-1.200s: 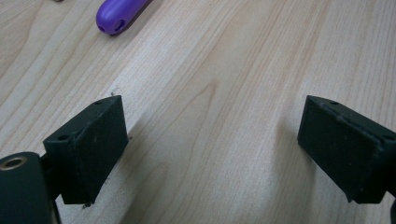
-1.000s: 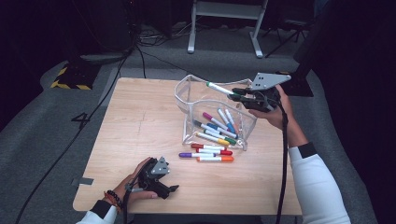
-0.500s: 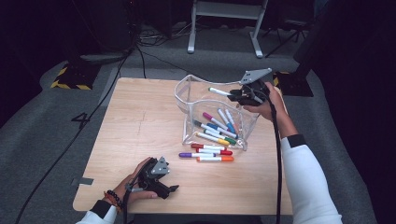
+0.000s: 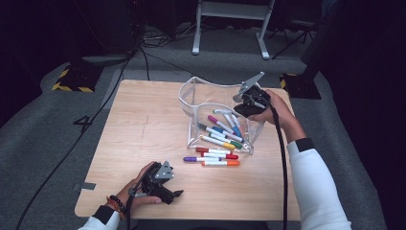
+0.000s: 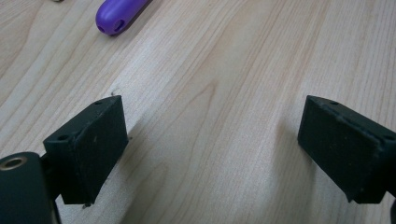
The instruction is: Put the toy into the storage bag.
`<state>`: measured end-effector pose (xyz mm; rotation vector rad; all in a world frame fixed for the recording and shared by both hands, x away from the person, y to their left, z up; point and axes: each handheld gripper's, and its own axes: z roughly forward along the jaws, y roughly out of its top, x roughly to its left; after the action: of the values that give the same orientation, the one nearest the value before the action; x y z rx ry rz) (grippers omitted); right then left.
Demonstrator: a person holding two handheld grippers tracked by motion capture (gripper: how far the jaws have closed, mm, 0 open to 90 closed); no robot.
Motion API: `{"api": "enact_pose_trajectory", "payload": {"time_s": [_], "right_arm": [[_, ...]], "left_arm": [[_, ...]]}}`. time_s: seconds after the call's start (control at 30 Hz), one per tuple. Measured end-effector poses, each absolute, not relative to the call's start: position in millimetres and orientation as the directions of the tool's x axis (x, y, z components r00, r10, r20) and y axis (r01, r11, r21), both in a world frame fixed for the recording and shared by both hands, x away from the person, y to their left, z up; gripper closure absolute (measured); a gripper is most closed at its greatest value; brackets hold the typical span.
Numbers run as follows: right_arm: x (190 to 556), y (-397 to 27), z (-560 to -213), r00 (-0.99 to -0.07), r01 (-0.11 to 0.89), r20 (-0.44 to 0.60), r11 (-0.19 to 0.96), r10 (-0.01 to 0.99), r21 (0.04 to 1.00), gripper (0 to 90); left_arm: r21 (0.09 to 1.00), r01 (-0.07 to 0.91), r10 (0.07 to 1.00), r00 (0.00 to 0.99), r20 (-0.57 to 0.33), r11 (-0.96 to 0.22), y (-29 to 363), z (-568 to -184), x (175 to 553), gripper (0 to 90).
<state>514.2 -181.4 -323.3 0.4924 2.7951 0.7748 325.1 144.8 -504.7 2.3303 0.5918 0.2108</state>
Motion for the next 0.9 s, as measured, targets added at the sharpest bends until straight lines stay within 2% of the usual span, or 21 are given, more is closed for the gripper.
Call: {"api": "enact_pose_trajectory", "payload": {"time_s": [0.17,0.3,0.37,0.73,0.9], "right_arm": [[507,-177,-324,-0.947,0.238,-0.073,0.833,0.314,0.499,74.6],[504,-177,-324,-0.944,0.238,-0.082,0.831,0.32,0.502,73.7],[504,-178,-324,-0.94,0.236,-0.094,0.825,0.327,0.513,68.6],[504,-201,-317,-0.883,0.252,-0.152,0.723,0.443,0.643,45.6],[491,-214,-303,-0.854,0.225,-0.171,0.644,0.492,0.731,44.4]], "left_arm": [[0.68,0.356,0.472,0.882,-0.016,-0.641,145,-505,325,8.5],[0.68,0.355,0.472,0.882,-0.016,-0.641,145,-505,325,8.5],[0.68,0.356,0.472,0.882,-0.016,-0.641,145,-505,325,8.6],[0.68,0.355,0.471,0.882,-0.016,-0.642,145,-505,325,8.5],[0.679,0.356,0.471,0.882,-0.016,-0.643,145,-505,325,8.5]]}}
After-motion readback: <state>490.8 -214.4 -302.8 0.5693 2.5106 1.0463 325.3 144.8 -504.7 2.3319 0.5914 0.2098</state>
